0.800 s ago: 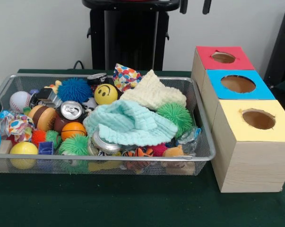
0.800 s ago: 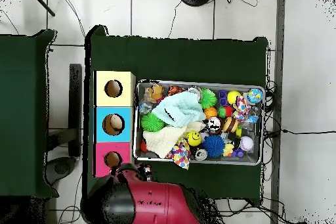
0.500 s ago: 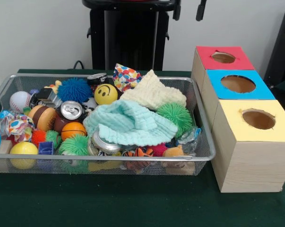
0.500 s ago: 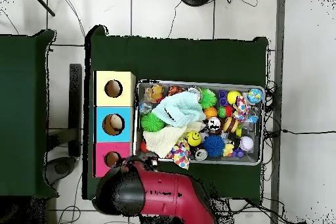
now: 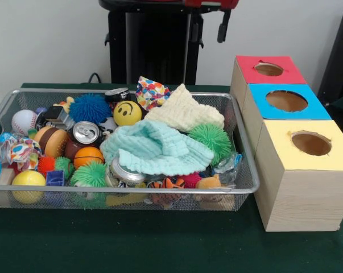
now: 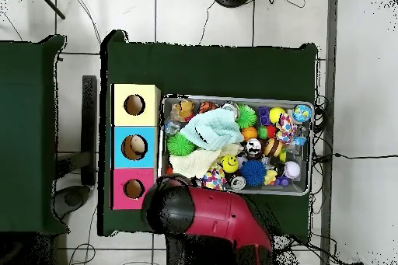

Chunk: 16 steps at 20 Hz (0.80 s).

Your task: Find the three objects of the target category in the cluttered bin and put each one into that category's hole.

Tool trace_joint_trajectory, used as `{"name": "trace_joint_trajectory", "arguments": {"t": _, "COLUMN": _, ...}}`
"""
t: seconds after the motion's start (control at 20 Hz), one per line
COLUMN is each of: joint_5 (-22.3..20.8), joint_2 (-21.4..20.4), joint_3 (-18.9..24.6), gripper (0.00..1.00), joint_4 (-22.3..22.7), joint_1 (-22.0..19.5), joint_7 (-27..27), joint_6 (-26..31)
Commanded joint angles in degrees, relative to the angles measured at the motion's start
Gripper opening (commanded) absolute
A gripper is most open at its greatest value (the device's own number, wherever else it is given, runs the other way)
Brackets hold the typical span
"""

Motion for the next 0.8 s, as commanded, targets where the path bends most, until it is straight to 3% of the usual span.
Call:
{"name": "trace_joint_trajectory", "arguments": {"t": 0.05, "joint_5": -2.8, "joint_2": 5.6, "joint_3": 2.1, "gripper": 1.0, "joint_4": -4.5, "joint_1": -2.8, "joint_7": 5.0, "joint_6": -3.5}}
{"name": "trace_joint_trajectory", "arguments": {"t": 0.8, "joint_5": -3.5, "joint_2": 6.3, "joint_3": 1.0, "gripper": 1.0, "joint_4": -3.5, "joint_1": -5.3, "joint_7": 4.7, "joint_6": -4.6}}
